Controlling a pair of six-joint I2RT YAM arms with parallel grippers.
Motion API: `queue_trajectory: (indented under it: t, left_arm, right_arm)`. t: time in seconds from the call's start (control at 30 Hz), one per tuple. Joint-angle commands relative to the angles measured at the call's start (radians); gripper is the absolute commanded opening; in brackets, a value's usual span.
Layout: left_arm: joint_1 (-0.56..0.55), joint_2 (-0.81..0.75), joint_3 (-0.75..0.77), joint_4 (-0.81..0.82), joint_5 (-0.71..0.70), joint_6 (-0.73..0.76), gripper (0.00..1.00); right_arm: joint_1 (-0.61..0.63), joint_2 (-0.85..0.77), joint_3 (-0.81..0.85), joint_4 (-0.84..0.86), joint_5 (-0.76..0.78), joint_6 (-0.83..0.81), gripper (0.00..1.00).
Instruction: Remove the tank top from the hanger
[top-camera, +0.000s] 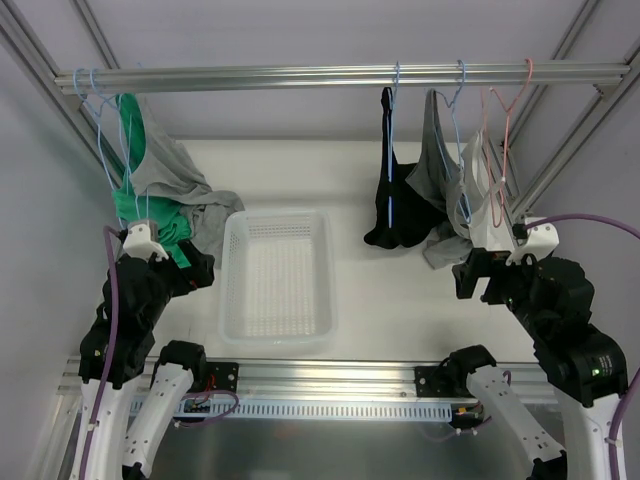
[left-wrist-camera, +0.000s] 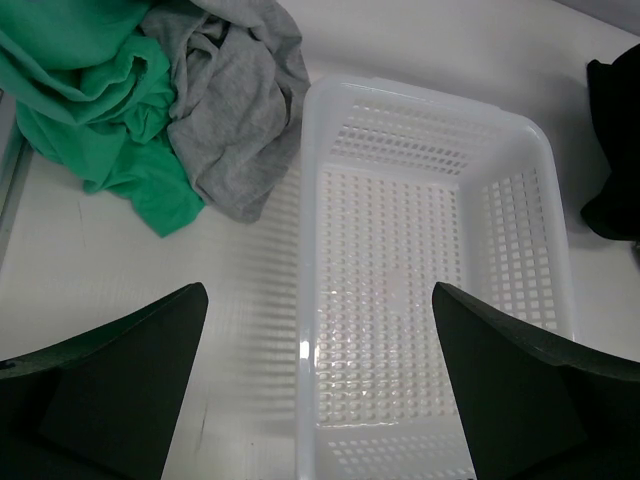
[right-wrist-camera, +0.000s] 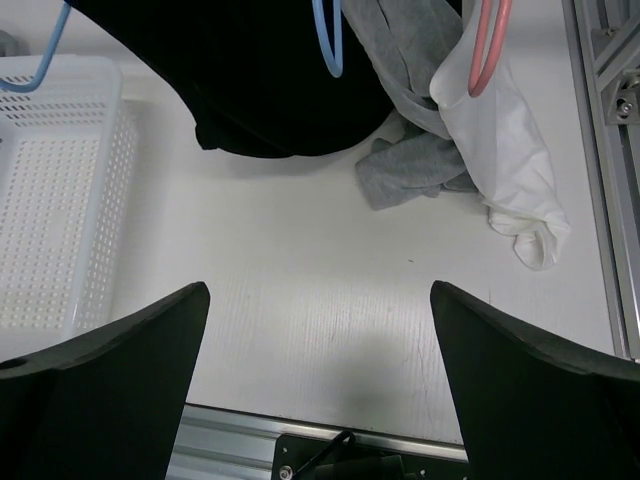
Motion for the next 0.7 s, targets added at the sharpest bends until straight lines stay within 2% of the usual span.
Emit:
queue_trajectory:
  t: [0.0, 0.1, 0.13, 0.23, 0.43, 0.5, 0.6, 0.63, 0.67]
  left_arm:
    - [-0.012, -0.015, -0.006, 0.041, 0.023, 0.0, 0.99]
    - [-0.013, -0.012, -0.006, 0.041, 0.033, 0.001, 0.99]
    - [-0.013, -0.013, -0.007, 0.043, 0.036, 0.003, 0.99]
    - [-0.012, -0.02, -0.009, 0.044, 0.043, 0.003, 0.99]
    - [-0.013, -0.029, -0.013, 0.049, 0.057, 0.004, 0.99]
    - [-0.013, -0.023, -0.013, 0.051, 0.065, 0.006, 0.99]
    - [-0.013, -0.02, -0.013, 0.054, 0.074, 0.008, 0.99]
    - [-0.012, -0.018, -0.015, 0.055, 0.076, 0.009, 0.99]
    - [-0.012, -0.015, -0.015, 0.055, 0.076, 0.009, 0.99]
  right_arm:
    - [0.003, -0.004, 0.046, 0.039, -0.029, -0.002, 0.99]
    - [0.003, -0.018, 0.061, 0.086, -0.186, -0.011, 1.0]
    - [0.003, -0.014, 0.095, 0.12, -0.282, 0.004, 1.0]
    - [0.003, 0.046, 0.194, 0.168, -0.421, 0.067, 0.99]
    - [0.006, 0.377, 0.454, 0.188, -0.631, 0.101, 1.0]
    - [0.043, 0.496, 0.576, 0.16, -0.613, 0.101, 0.98]
    - [0.14, 0.61, 0.754, 0.073, -0.404, 0.025, 0.94]
    - [0.163, 0.688, 0.793, 0.054, -0.245, 0.006, 0.91]
    - [0.202, 0.725, 0.826, 0.041, -0.16, -0.017, 0.9]
